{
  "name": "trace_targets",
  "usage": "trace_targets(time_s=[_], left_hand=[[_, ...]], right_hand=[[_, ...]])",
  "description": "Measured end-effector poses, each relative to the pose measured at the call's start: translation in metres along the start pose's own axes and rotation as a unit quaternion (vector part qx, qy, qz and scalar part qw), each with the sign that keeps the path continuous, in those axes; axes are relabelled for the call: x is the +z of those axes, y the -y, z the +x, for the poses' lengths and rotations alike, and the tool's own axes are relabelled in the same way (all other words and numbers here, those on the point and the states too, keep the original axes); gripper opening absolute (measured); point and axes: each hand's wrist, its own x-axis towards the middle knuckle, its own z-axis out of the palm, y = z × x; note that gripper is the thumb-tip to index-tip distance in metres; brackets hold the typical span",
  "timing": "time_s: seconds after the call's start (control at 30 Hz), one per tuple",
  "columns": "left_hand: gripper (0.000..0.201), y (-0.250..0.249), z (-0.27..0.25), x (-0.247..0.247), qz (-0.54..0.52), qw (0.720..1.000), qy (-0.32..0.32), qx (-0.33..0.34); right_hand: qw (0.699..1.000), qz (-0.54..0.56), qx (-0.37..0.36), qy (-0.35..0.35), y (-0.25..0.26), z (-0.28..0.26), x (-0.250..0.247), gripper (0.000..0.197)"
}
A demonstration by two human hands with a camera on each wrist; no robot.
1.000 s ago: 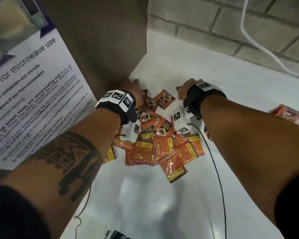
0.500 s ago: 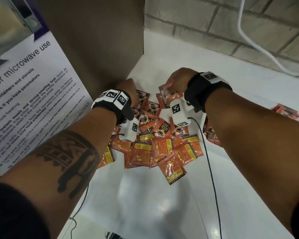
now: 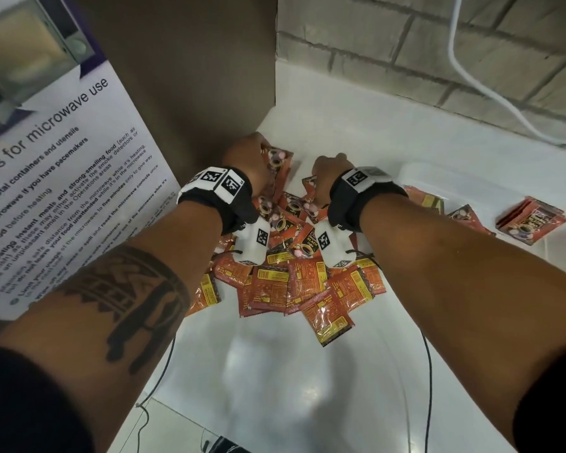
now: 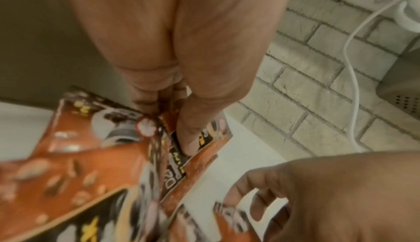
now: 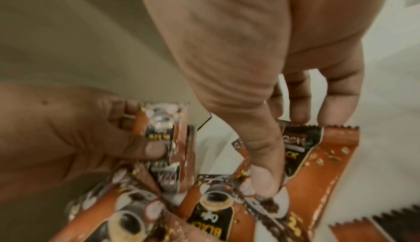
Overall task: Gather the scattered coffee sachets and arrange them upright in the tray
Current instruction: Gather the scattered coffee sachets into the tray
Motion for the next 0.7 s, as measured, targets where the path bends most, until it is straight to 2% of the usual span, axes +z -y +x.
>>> trace_targets(time_s=[0.07, 0.2, 0.27, 0.33, 0.4, 0.43, 0.47, 0.53, 0.6, 0.7], left_hand=[[0.037, -0.007, -0.004, -0.012, -0.029, 0.998, -0.043, 0.024], [0.034, -0.016, -0.016, -0.041, -0.117, 0.985, -0.117, 0.04], [0.036, -0.016, -0.022, -0.054, -0.128, 0.983, -0.127, 0.041], [0.034, -0.01, -0.029, -0.062, -0.088, 0.99, -0.099, 0.039], [0.033, -0.003, -0.035, -0.061, 0.026, 0.999, -0.028, 0.027], [0.032, 0.001, -0.039, -0.056, 0.088, 0.996, 0.017, 0.016], [0.032, 0.005, -0.042, -0.05, 0.139, 0.988, 0.06, 0.004], [0.037, 0.012, -0.046, -0.035, 0.186, 0.975, 0.122, -0.024], [0.052, 0.018, -0.047, -0.021, 0.191, 0.97, 0.14, -0.05], [0.076, 0.021, -0.043, -0.008, 0.176, 0.973, 0.128, -0.073]], right_hand=[[1.0, -0.023, -0.003, -0.01, -0.001, -0.003, 0.0, 0.067], [1.0, -0.015, 0.005, 0.002, -0.002, 0.006, -0.001, 0.079], [0.999, -0.022, 0.014, 0.023, -0.001, 0.007, -0.005, 0.084], [0.999, -0.029, -0.002, 0.033, -0.003, 0.016, -0.008, 0.086], [0.999, -0.03, -0.024, 0.013, -0.014, 0.05, -0.003, 0.085], [0.999, -0.025, -0.03, 0.002, -0.013, 0.05, -0.009, 0.087], [0.999, 0.003, -0.036, -0.008, -0.009, 0.038, -0.02, 0.083], [0.997, 0.057, -0.052, 0.013, 0.005, -0.007, -0.041, 0.055], [0.99, 0.104, -0.073, 0.067, 0.014, -0.031, -0.048, 0.048], [0.984, 0.114, -0.088, 0.105, 0.022, -0.039, -0.033, 0.064]])
